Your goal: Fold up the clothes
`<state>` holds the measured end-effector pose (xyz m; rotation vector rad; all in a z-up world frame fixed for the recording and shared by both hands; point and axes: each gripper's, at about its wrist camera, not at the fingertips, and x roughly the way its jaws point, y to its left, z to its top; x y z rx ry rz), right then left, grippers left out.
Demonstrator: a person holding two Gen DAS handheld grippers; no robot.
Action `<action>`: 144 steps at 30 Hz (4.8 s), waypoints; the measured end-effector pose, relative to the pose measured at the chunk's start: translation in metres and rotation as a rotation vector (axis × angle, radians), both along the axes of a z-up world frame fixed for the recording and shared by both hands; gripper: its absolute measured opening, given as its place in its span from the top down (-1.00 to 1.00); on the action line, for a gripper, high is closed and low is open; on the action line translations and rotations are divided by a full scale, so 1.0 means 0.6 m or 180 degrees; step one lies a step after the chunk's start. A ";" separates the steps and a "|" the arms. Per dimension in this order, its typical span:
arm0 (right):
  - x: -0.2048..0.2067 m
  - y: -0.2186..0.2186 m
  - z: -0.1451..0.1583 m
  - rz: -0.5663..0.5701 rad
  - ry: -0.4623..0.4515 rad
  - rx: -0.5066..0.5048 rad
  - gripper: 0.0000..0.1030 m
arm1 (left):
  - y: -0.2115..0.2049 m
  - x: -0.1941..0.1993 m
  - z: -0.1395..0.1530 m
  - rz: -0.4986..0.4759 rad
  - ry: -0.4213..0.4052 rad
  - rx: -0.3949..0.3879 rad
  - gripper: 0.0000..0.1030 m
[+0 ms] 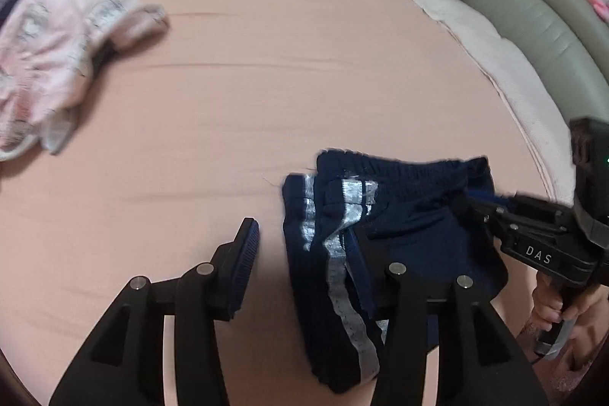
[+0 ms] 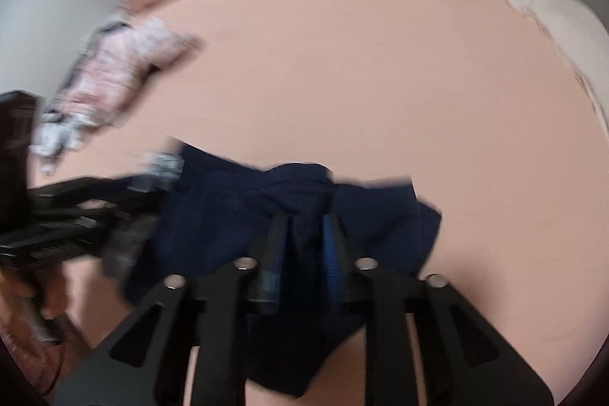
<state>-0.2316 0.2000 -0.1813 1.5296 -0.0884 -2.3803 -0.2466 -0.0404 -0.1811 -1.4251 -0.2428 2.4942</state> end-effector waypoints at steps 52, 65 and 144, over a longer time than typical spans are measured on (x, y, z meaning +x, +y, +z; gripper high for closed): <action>0.147 0.041 0.017 -0.0477 0.0063 -0.0248 0.33 | 0.004 0.149 -0.053 0.0461 -0.0273 0.0342 0.06; 0.138 0.067 0.012 -0.0376 0.0075 -0.0303 0.26 | 0.017 0.142 -0.056 0.0351 -0.0271 0.0134 0.38; 0.115 0.039 0.056 -0.0003 -0.0091 -0.0566 0.82 | 0.064 0.141 0.009 -0.0113 -0.0270 0.0447 0.69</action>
